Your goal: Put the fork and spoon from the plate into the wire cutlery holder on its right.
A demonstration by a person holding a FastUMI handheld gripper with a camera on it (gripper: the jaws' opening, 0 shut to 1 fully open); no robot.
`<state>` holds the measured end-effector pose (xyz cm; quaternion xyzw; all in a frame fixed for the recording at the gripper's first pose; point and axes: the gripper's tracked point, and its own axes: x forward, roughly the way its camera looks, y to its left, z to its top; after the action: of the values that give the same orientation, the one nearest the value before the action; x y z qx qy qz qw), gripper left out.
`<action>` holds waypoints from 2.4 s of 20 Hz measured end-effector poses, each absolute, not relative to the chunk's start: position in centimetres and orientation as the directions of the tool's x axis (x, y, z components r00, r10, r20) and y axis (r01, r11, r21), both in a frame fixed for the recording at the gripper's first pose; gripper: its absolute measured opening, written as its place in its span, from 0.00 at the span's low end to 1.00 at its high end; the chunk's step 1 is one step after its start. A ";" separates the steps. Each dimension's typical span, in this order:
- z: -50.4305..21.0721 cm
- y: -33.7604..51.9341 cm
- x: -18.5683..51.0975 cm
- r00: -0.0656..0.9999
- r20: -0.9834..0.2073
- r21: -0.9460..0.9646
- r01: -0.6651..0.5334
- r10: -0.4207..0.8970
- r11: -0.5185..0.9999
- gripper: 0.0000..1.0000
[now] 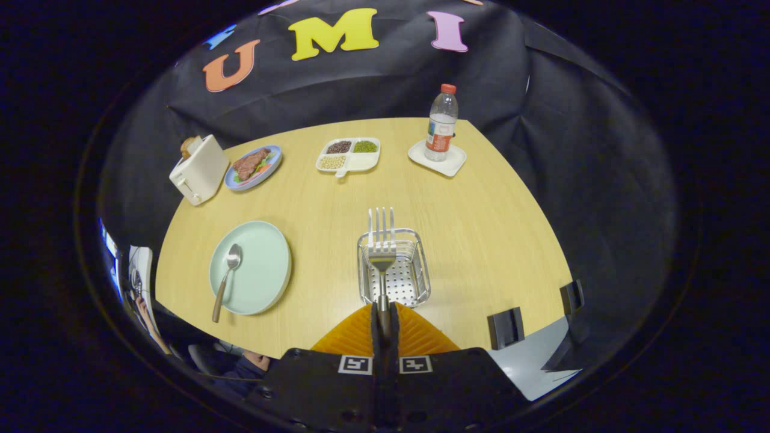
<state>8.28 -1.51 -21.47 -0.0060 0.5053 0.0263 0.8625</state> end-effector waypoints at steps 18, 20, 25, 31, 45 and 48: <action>-21.1 -2.7 10.1 0.546 -0.838 0.004 -0.018 0.013 1.000 0.58; -20.4 -2.4 10.3 0.567 -0.823 -0.011 -0.023 0.004 1.000 0.72; -18.2 -0.9 10.8 0.623 -0.782 -0.061 -0.041 -0.023 0.997 0.97; -17.2 4.9 10.1 0.617 -0.785 -0.018 -0.101 0.048 0.995 0.97; -23.7 21.5 8.8 0.475 -0.862 0.052 -0.265 0.177 0.963 0.97; -26.1 24.2 8.4 0.415 -0.888 0.092 -0.261 0.198 0.961 0.96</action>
<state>8.44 24.17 -26.10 -0.0302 0.5231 0.1367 0.8407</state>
